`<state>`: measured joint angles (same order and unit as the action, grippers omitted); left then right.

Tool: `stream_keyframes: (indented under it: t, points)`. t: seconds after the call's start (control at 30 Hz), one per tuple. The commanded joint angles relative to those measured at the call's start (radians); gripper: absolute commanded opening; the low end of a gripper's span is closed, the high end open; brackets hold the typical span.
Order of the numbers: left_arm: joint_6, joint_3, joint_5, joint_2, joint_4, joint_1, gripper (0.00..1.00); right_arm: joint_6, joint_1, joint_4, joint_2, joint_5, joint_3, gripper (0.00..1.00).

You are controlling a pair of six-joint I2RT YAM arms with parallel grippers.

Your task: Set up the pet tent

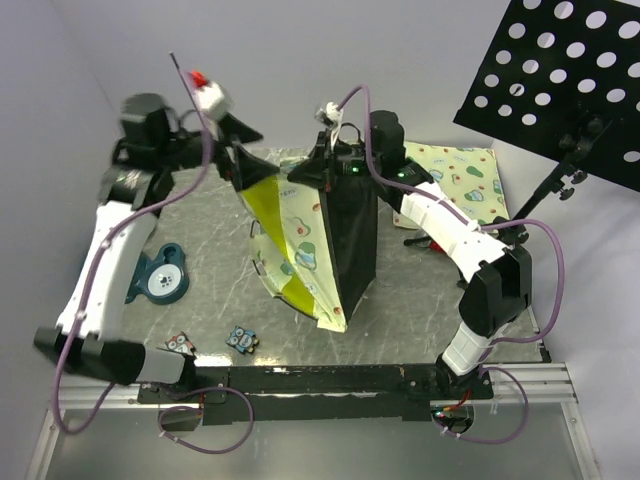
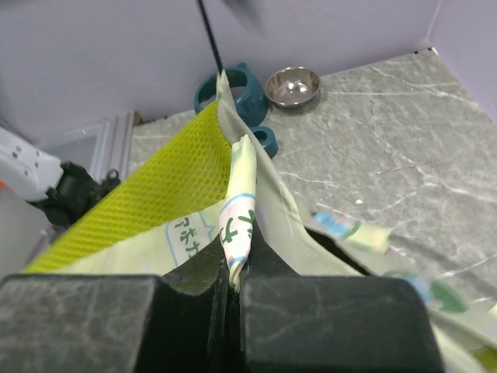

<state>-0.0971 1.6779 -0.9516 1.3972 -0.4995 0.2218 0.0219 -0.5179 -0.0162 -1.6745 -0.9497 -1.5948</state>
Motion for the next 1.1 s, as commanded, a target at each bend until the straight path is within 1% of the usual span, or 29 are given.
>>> stream_keyframes:
  t: [0.0,0.03,0.07,0.1,0.13,0.2,0.23,0.27,0.33,0.4,0.43,0.47,0.5,0.57,0.7,0.8,0.9,1.07]
  points:
    - [0.466,0.046,0.017,-0.153,0.431,-0.089,1.00,0.156,0.039,0.108,0.024,-0.006,-0.021,0.00]
    - [0.588,0.014,0.011,-0.173,0.538,-0.145,1.00,0.179,0.047,0.116,0.024,-0.008,-0.019,0.00]
    - [0.750,-0.028,0.007,-0.196,0.681,-0.216,1.00,0.200,0.055,0.125,0.028,-0.006,-0.017,0.00]
    - [0.875,-0.052,0.007,-0.210,0.796,-0.292,1.00,0.219,0.059,0.131,0.029,-0.003,-0.017,0.00]
    - [0.986,-0.059,0.013,-0.214,0.864,-0.368,1.00,0.233,0.064,0.136,0.030,-0.001,-0.019,0.00]
    - [1.173,-0.082,0.027,-0.216,1.013,-0.500,1.00,0.256,0.065,0.145,0.033,-0.006,-0.030,0.00]
    - [1.227,-0.107,0.034,-0.221,1.088,-0.560,0.98,0.269,0.065,0.151,0.033,-0.009,-0.034,0.00]
    - [1.252,-0.128,0.036,-0.230,1.136,-0.614,0.92,0.283,0.065,0.162,0.033,-0.011,-0.037,0.00]
    - [1.255,-0.205,0.021,-0.254,1.244,-0.660,0.81,0.299,0.065,0.170,0.033,-0.011,-0.042,0.00]
    - [1.264,-0.251,0.014,-0.270,1.306,-0.685,0.75,0.302,0.065,0.162,0.033,-0.014,-0.050,0.00]
    - [1.260,-0.265,0.004,-0.273,1.341,-0.690,0.74,0.299,0.068,0.154,0.033,-0.012,-0.054,0.00]
    - [1.242,-0.280,0.005,-0.283,1.363,-0.693,0.76,0.294,0.070,0.147,0.033,-0.008,-0.057,0.00]
    - [1.231,-0.293,0.014,-0.296,1.377,-0.694,0.80,0.293,0.070,0.144,0.035,-0.008,-0.057,0.00]
    - [1.221,-0.305,0.004,-0.302,1.444,-0.690,0.85,0.297,0.073,0.148,0.036,-0.006,-0.053,0.00]
    - [1.165,-0.320,-0.045,-0.288,1.533,-0.638,0.86,0.334,0.073,0.173,0.030,-0.023,-0.056,0.00]
    - [1.099,-0.308,-0.073,-0.259,1.572,-0.558,0.84,0.358,0.073,0.191,0.021,-0.040,-0.060,0.00]
    - [1.051,-0.281,-0.046,-0.227,1.534,-0.507,0.84,0.381,0.073,0.216,0.016,-0.063,-0.059,0.00]
    - [1.083,-0.239,0.060,-0.173,1.455,-0.506,0.83,0.401,0.071,0.245,0.016,-0.093,-0.048,0.00]
